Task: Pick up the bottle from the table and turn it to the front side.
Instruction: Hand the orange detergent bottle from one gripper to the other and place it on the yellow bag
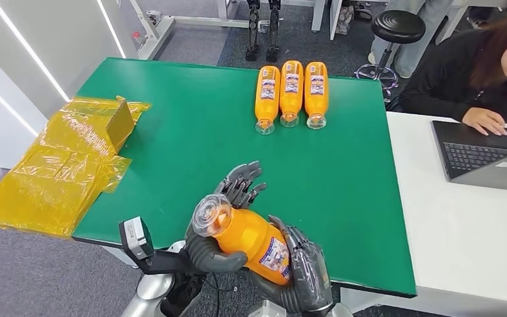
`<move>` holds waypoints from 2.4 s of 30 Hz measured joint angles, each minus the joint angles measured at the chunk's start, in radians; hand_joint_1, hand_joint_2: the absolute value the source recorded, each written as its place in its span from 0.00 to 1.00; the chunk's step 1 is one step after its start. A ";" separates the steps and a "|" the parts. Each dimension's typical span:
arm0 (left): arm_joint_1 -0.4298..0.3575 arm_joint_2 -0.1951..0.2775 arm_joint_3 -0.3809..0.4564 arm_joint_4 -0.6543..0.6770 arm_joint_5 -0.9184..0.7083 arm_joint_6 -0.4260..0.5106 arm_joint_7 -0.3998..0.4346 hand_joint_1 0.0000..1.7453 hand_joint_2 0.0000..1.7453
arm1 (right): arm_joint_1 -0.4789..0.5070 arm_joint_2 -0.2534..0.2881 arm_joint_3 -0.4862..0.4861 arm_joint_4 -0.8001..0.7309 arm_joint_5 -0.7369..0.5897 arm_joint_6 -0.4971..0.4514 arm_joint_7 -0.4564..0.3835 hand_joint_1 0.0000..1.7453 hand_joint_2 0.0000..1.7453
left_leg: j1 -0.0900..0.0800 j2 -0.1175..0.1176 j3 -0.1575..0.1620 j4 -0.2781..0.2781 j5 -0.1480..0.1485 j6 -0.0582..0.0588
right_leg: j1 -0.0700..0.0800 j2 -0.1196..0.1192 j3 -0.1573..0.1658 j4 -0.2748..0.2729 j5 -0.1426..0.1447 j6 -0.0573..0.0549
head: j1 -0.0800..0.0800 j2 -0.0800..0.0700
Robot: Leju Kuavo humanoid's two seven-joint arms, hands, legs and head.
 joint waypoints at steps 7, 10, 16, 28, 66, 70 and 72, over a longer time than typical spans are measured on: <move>-0.003 0.018 -0.015 -0.016 0.023 0.014 -0.008 1.00 1.00 | -0.048 0.011 0.034 0.030 -0.070 0.010 -0.013 1.00 1.00 | 0.000 0.000 0.000 0.000 0.000 0.000 | 0.000 0.000 0.000 0.000 0.000 0.000 | 0.000 0.000; -0.005 0.023 -0.016 -0.016 0.031 0.026 -0.012 1.00 1.00 | -0.061 0.013 0.044 0.046 -0.103 0.004 -0.023 1.00 1.00 | 0.000 0.000 0.000 0.000 0.000 0.000 | 0.000 0.000 0.000 0.000 0.000 0.000 | 0.000 0.000; -0.011 0.029 -0.016 -0.016 0.034 0.043 -0.015 1.00 1.00 | -0.077 0.019 0.049 0.068 -0.128 0.004 -0.026 0.95 1.00 | 0.000 0.000 0.000 0.000 0.000 0.000 | 0.000 0.000 0.000 0.000 0.000 0.000 | 0.000 0.000; -0.015 0.033 -0.016 -0.015 0.034 0.079 -0.014 1.00 1.00 | -0.107 0.031 0.055 0.101 -0.158 0.009 -0.035 0.00 1.00 | 0.000 0.000 0.000 0.000 0.000 0.000 | 0.000 0.000 0.000 0.000 0.000 0.000 | 0.000 0.000; -0.436 0.092 0.045 0.431 -1.104 0.814 0.164 1.00 1.00 | -0.138 0.100 0.075 0.193 -0.283 -0.120 -0.123 0.00 0.00 | 0.000 0.000 0.000 0.000 0.002 -0.001 | 0.000 0.000 0.000 0.001 0.001 -0.001 | 0.000 0.000; -0.540 0.103 0.023 0.595 -1.359 0.871 0.280 1.00 1.00 | -0.145 0.115 0.081 0.206 -0.294 -0.108 -0.123 0.00 0.00 | 0.000 0.000 0.001 0.000 0.003 -0.001 | 0.000 0.000 0.000 0.001 0.001 -0.001 | 0.000 0.000; -0.588 0.106 0.003 0.680 -1.443 0.866 0.320 1.00 1.00 | -0.146 0.121 0.082 0.209 -0.295 -0.102 -0.123 0.00 0.00 | 0.000 0.000 0.001 0.000 0.003 -0.001 | 0.000 0.000 0.000 0.001 0.001 -0.001 | 0.000 0.000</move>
